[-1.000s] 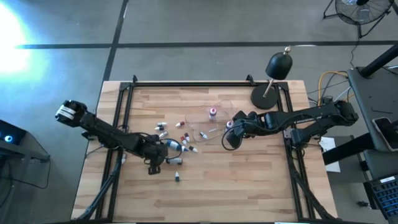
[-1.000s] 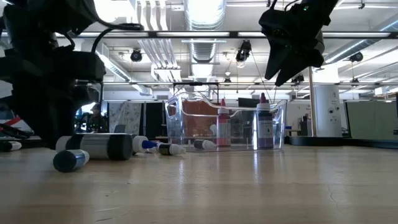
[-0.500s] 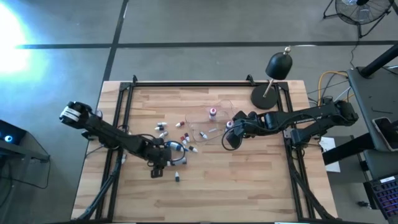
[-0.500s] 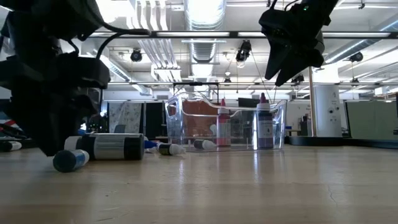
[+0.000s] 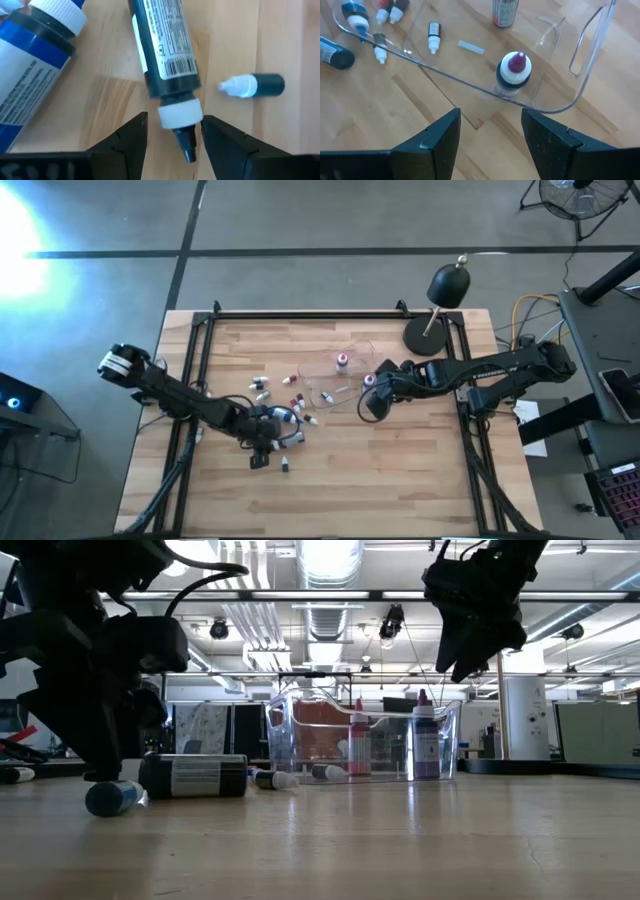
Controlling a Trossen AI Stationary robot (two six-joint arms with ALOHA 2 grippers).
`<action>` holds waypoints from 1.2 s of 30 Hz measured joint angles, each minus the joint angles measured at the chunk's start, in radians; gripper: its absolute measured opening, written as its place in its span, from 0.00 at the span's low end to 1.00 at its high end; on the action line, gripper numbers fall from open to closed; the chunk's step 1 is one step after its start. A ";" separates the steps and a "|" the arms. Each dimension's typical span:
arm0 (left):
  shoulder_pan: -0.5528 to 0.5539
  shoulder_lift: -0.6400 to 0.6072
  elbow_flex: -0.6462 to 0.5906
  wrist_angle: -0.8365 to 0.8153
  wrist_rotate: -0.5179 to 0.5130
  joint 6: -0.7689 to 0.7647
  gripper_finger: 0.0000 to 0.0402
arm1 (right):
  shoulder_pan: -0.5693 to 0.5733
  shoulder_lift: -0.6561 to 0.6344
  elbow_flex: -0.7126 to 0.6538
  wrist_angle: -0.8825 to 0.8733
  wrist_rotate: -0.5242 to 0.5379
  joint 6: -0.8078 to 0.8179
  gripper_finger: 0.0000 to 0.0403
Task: Pick & Place food coloring
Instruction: Put the large black food coloring bottle into the transparent container
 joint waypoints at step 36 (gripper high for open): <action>0.039 0.049 0.458 -1.068 0.304 -0.132 0.19 | 0.000 0.000 0.000 -0.001 0.002 -0.011 0.50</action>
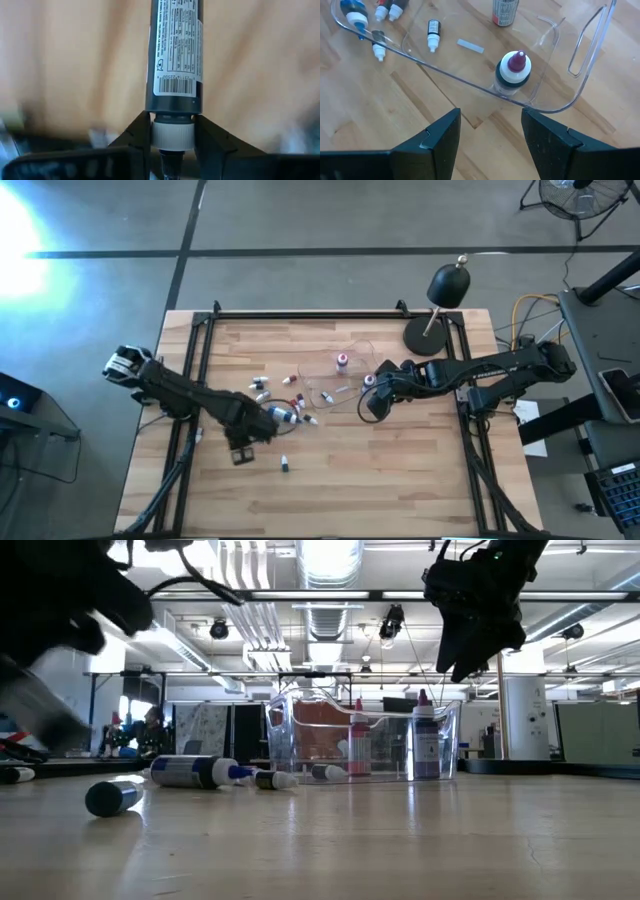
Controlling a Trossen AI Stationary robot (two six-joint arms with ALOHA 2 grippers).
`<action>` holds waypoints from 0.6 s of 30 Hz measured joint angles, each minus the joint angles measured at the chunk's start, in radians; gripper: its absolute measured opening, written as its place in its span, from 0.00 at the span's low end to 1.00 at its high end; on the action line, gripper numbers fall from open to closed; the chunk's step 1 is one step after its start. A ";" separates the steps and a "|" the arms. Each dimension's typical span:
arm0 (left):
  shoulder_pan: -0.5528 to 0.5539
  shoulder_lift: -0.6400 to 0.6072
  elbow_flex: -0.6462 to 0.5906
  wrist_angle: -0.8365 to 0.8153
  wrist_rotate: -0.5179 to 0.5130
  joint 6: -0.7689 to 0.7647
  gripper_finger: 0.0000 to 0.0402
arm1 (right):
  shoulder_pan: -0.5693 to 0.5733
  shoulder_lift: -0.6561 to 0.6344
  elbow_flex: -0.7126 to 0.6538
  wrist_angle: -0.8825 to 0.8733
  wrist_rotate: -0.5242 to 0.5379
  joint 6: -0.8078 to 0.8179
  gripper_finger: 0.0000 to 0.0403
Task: Pick & Place food coloring
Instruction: Put the large black food coloring bottle into the transparent container
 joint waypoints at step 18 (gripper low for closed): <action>0.009 0.126 -0.145 -0.232 0.269 0.053 0.22 | 0.002 0.000 -0.005 0.008 0.056 0.000 0.50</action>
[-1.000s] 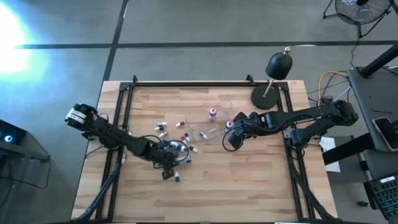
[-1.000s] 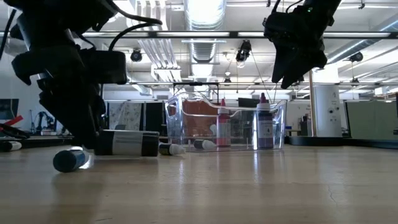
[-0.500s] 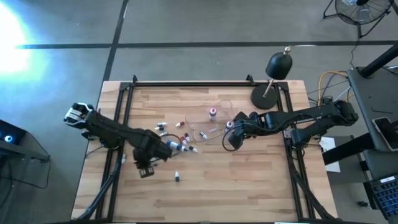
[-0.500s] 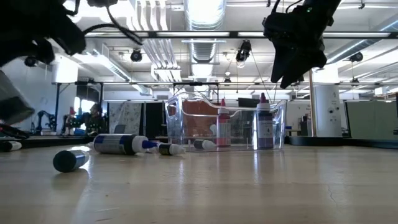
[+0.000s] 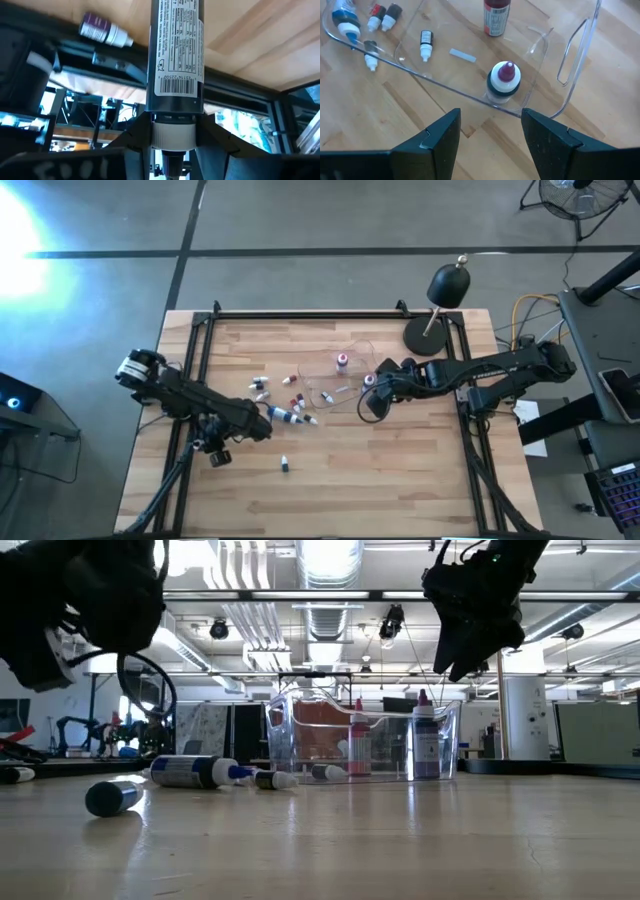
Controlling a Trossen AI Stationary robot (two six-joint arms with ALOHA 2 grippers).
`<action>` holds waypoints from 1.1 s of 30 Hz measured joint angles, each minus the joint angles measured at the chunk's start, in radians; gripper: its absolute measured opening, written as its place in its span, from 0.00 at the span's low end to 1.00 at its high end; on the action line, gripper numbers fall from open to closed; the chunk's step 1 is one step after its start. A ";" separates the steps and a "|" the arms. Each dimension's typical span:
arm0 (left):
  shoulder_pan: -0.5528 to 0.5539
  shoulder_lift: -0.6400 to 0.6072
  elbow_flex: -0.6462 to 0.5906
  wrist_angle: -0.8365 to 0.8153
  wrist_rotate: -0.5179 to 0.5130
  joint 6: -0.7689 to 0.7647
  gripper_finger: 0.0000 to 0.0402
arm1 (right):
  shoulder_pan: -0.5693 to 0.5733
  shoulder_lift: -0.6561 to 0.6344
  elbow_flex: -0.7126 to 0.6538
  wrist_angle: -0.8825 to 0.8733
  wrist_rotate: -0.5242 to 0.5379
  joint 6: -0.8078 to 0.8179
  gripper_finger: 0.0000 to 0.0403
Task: Pick & Place food coloring
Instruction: Put the large black food coloring bottle into the transparent container
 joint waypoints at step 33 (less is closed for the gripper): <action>0.018 0.092 0.168 0.074 -0.146 0.002 0.32 | 0.000 0.000 -0.051 0.003 -0.003 0.027 0.50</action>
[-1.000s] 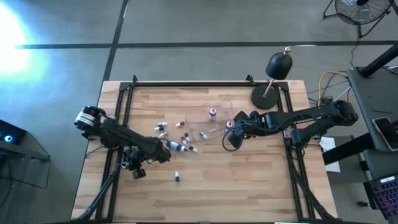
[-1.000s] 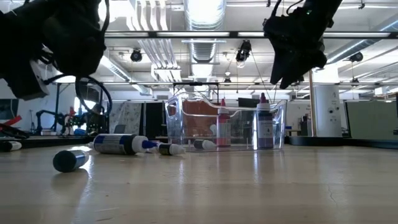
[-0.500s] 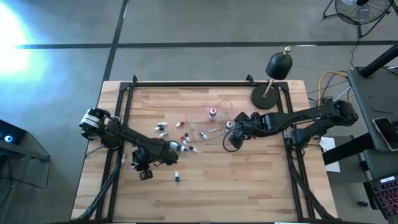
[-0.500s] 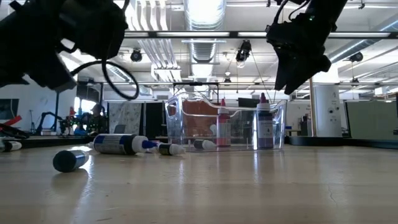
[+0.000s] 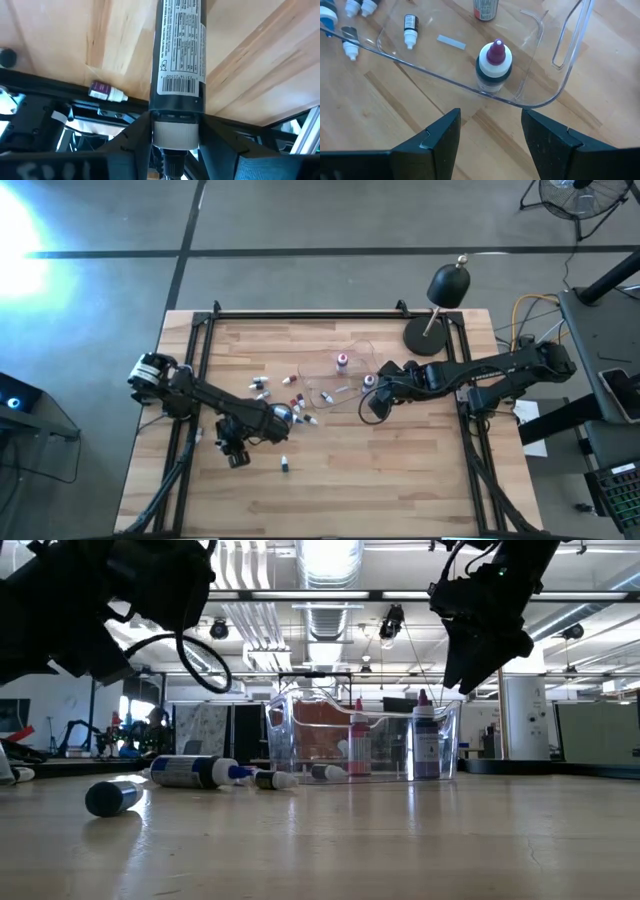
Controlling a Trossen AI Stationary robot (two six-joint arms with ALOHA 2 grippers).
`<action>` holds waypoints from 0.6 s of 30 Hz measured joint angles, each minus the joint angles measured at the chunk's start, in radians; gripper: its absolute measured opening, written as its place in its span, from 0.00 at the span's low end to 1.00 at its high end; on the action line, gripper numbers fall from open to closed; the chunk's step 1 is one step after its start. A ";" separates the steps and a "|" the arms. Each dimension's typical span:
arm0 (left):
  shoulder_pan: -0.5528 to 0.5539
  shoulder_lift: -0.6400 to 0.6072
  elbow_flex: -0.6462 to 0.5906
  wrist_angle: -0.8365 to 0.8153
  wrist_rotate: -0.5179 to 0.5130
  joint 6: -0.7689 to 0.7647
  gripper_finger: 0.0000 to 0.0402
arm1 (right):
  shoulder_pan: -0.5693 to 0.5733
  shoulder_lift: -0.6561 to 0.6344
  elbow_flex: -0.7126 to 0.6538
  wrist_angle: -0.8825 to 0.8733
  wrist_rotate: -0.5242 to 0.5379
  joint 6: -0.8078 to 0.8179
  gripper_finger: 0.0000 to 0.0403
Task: Pick & Place food coloring
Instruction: Put the large black food coloring bottle into the transparent container
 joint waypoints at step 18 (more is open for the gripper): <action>0.021 -0.004 0.076 0.033 -0.063 0.015 0.32 | 0.000 0.000 0.000 0.000 0.000 -0.001 0.50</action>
